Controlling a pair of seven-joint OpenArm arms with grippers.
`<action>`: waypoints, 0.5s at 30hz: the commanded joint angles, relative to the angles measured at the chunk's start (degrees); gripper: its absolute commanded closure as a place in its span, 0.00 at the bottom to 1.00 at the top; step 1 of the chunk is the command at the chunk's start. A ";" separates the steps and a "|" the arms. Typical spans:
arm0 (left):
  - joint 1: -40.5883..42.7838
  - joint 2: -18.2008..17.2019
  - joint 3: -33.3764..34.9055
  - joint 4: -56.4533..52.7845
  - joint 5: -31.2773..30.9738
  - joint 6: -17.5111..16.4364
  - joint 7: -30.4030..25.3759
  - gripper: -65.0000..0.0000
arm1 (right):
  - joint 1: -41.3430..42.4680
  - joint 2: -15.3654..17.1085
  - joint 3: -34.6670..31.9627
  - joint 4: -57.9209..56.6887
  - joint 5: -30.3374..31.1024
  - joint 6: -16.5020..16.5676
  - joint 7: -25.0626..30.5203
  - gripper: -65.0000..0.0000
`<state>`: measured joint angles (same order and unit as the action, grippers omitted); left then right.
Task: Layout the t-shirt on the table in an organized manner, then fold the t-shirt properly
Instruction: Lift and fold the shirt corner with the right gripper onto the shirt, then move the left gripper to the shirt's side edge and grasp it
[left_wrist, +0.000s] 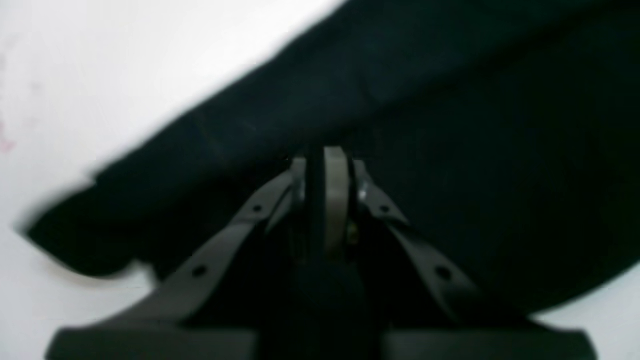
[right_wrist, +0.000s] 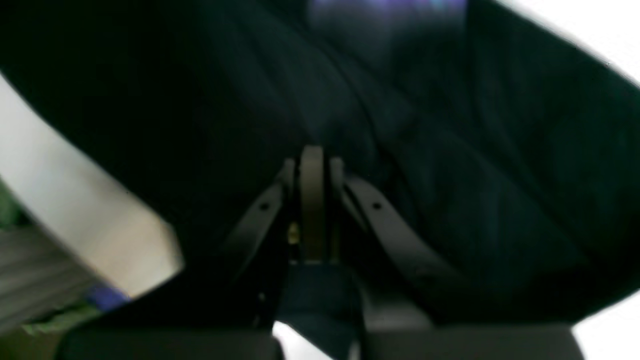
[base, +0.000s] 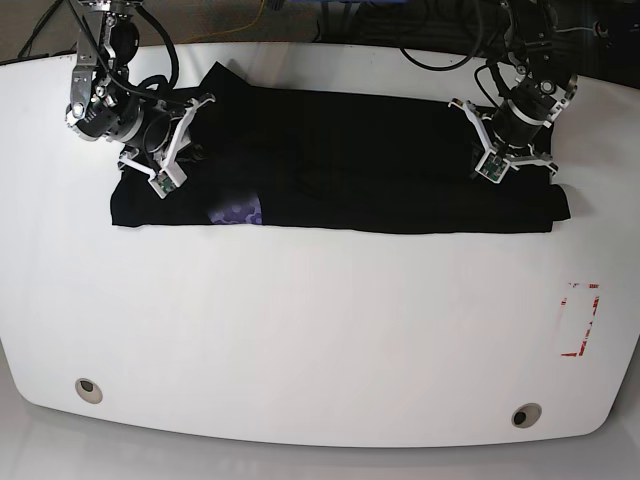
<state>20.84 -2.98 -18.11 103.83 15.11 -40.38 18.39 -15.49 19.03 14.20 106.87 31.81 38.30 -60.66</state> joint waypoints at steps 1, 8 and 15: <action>-0.05 -0.49 -0.13 -3.13 -0.48 0.38 -0.59 0.96 | 0.41 -0.17 0.27 -2.83 -3.46 1.30 3.39 1.00; -0.93 -0.58 0.83 -10.34 -0.48 0.38 -0.68 0.96 | 1.82 0.09 0.27 -10.91 -10.49 1.70 10.69 1.00; -4.36 -0.66 1.71 -15.17 -0.48 0.38 -0.68 0.96 | 6.12 0.80 0.44 -19.62 -16.56 1.70 14.99 1.00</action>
<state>16.60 -3.49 -16.53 90.48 12.34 -39.48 14.22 -11.11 18.57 14.28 90.13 19.66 40.80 -45.39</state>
